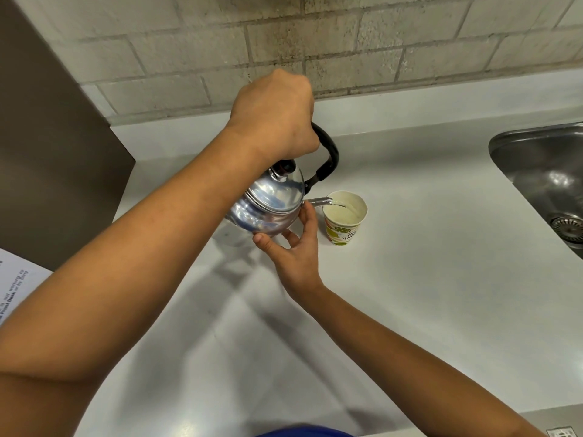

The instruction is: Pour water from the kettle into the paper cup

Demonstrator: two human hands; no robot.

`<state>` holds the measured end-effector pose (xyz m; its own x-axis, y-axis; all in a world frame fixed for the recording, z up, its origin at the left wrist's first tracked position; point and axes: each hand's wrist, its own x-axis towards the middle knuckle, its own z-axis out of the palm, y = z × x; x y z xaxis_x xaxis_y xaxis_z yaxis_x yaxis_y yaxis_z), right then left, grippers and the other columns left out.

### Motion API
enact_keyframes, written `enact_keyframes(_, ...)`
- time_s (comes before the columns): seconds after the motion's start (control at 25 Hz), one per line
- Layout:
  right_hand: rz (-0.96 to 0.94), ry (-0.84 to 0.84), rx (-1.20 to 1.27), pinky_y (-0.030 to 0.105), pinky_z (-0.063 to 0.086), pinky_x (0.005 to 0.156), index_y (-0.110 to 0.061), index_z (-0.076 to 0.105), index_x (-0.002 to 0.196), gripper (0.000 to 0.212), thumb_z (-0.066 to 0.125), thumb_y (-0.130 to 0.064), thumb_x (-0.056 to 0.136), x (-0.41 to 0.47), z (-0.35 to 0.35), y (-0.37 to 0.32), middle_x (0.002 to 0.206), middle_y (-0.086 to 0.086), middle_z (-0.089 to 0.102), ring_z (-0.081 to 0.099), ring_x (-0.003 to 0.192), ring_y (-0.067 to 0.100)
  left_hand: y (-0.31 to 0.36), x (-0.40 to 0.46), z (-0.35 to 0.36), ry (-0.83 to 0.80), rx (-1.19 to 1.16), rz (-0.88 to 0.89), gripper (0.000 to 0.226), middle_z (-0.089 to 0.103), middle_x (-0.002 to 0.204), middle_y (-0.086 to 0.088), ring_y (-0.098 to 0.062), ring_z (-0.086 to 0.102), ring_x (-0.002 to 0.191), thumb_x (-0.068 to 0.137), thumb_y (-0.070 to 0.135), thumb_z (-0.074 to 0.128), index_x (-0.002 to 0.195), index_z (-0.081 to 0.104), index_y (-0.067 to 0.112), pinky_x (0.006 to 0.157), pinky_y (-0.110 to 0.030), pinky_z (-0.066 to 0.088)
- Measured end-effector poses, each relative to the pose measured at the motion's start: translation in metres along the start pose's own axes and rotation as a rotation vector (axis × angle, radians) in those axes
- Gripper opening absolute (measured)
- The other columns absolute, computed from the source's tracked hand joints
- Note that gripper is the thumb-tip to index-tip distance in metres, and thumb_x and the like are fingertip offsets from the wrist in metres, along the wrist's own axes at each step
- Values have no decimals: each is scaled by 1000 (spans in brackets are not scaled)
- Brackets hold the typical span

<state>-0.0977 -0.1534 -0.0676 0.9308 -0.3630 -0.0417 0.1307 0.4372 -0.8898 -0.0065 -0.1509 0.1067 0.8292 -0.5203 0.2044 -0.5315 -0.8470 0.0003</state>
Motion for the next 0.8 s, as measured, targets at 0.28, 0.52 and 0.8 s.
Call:
enact_keyframes(0.28, 4, -6, 2, 9, 50, 66, -21, 18, 139, 93, 74, 4, 68, 0, 1, 0, 145, 0, 27, 44, 121, 27, 1, 0, -1, -10, 1, 1, 15, 43, 54, -3, -25, 47, 57, 68, 17, 63, 78, 72, 9, 42, -19, 25)
enact_keyframes(0.52, 6, -6, 2, 10, 51, 66, -21, 19, 138, 92, 75, 3, 68, -1, 3, 0, 143, -1, 29, 44, 122, 29, 1, 0, -3, -21, 1, 9, 16, 42, 53, -2, -16, 37, 46, 69, 18, 62, 78, 72, 9, 40, -21, 24)
enact_keyframes(0.8, -4, -6, -1, 9, 51, 66, -23, 21, 136, 91, 75, 1, 68, 0, 3, 0, 141, -1, 30, 44, 121, 29, 2, -1, -5, -21, 4, 20, 14, 41, 54, -2, -16, 36, 46, 71, 18, 63, 79, 70, 9, 41, -21, 23)
